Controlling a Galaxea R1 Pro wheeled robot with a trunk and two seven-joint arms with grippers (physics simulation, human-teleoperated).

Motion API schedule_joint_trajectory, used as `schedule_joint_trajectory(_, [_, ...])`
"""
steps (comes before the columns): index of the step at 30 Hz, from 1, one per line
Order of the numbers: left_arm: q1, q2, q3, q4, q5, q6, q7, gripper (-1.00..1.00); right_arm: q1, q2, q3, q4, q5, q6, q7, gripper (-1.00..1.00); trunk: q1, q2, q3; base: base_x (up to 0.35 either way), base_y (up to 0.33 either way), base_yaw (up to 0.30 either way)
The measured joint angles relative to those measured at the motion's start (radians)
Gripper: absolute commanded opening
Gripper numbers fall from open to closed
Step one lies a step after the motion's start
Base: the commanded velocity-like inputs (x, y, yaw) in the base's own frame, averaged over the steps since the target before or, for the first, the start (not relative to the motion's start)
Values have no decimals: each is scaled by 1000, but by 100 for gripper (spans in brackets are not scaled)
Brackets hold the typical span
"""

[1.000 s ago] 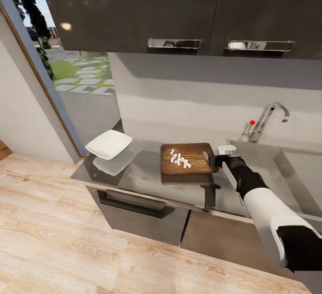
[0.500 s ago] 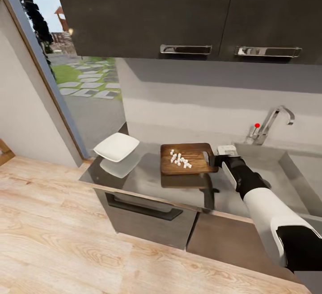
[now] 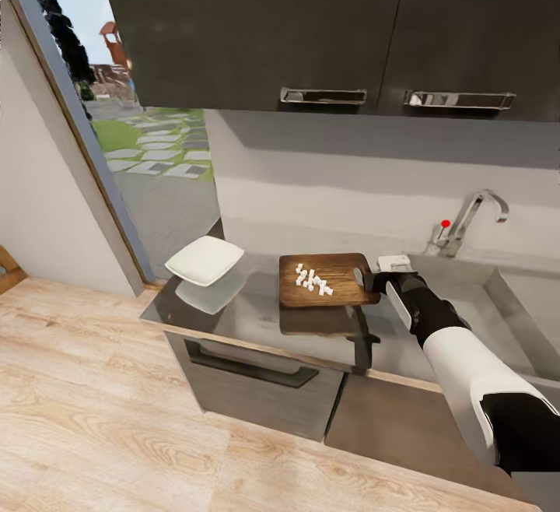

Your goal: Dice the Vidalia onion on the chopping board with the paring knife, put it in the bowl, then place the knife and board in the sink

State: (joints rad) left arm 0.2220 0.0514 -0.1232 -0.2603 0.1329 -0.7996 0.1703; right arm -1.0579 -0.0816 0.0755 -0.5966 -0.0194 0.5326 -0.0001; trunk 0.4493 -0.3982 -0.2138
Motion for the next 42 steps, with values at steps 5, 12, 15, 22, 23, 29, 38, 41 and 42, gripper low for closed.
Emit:
schedule_joint_trajectory(5, [0,0,0,0,0,0,0,100,0,0,-1,0,0,0,0,-100,0,0,8,0,0,0])
schedule_joint_trajectory(12, [0,0,0,0,0,0,0,100,0,0,-1,0,-1,0,0,-100,0,0,19,0,3,0])
schedule_joint_trajectory(15, [0,0,0,0,0,0,0,100,0,0,-1,0,-1,0,0,-100,0,0,24,0,112,0])
schedule_joint_trajectory(22, [0,0,0,3,0,0,1,100,0,0,0,0,-1,0,0,-100,0,0,35,0,238,0])
schedule_joint_trajectory(23, [0,0,0,4,0,0,1,100,0,0,0,0,-1,0,0,-100,0,0,36,0,264,0])
schedule_joint_trajectory(29, [0,1,0,5,0,0,0,100,0,0,0,0,-1,0,0,-100,0,0,46,0,231,0])
schedule_joint_trajectory(38, [0,2,0,5,0,0,0,100,0,0,-1,0,-1,0,0,-100,0,0,60,0,25,0])
schedule_joint_trajectory(41, [0,1,0,5,0,0,0,100,0,0,-1,0,-1,0,0,-100,0,0,65,2,1,0])
schedule_joint_trajectory(42, [0,1,0,5,0,0,0,100,0,0,-1,0,-1,0,0,-100,0,0,66,19,6,0])
